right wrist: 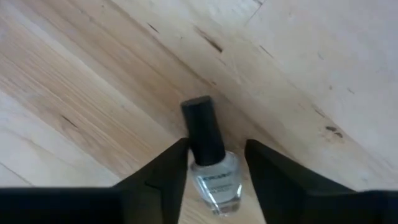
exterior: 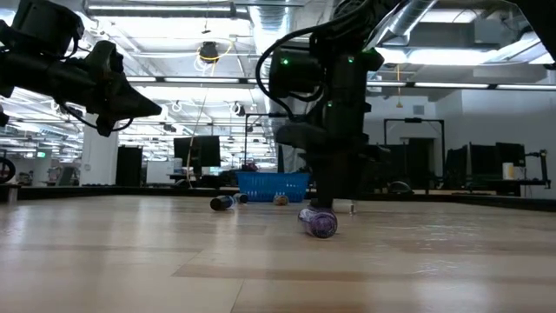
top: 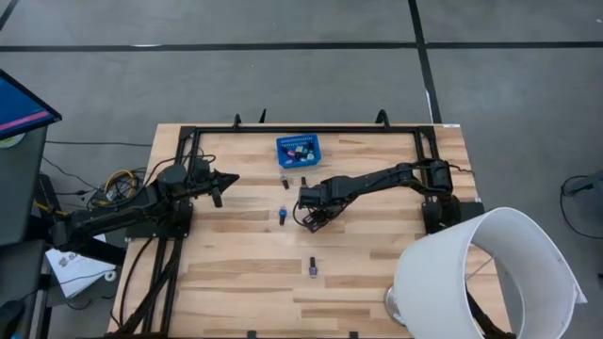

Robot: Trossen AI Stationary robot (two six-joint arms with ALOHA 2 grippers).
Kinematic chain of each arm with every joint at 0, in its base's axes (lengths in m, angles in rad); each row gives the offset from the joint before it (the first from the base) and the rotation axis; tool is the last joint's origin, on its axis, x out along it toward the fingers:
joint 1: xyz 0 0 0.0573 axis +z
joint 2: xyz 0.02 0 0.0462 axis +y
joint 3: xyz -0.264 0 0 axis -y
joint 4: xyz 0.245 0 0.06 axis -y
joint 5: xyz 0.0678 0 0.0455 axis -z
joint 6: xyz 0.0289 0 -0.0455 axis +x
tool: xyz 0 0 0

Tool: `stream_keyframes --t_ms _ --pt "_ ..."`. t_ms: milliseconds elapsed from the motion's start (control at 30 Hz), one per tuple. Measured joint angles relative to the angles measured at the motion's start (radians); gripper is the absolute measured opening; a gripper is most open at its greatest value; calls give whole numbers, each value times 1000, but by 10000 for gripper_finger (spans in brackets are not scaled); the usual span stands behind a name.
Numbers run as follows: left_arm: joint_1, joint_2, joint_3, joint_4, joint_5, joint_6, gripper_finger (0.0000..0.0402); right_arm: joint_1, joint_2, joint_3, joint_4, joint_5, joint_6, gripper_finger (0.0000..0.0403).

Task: Pick & Place Nail Polish
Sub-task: Put the white nail polish bottle into the blue basket

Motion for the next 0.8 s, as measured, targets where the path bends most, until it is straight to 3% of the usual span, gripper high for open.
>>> stream_keyframes --t_ms 233,633,800 --pt "0 0 0 0 0 -2 1 -1 1 0 -6 0 -33 97" --pt "0 0 0 0 0 0 1 -6 9 38 -36 -2 -66 47" --pt "0 0 0 0 -1 3 1 -23 11 85 -24 -7 -78 50"
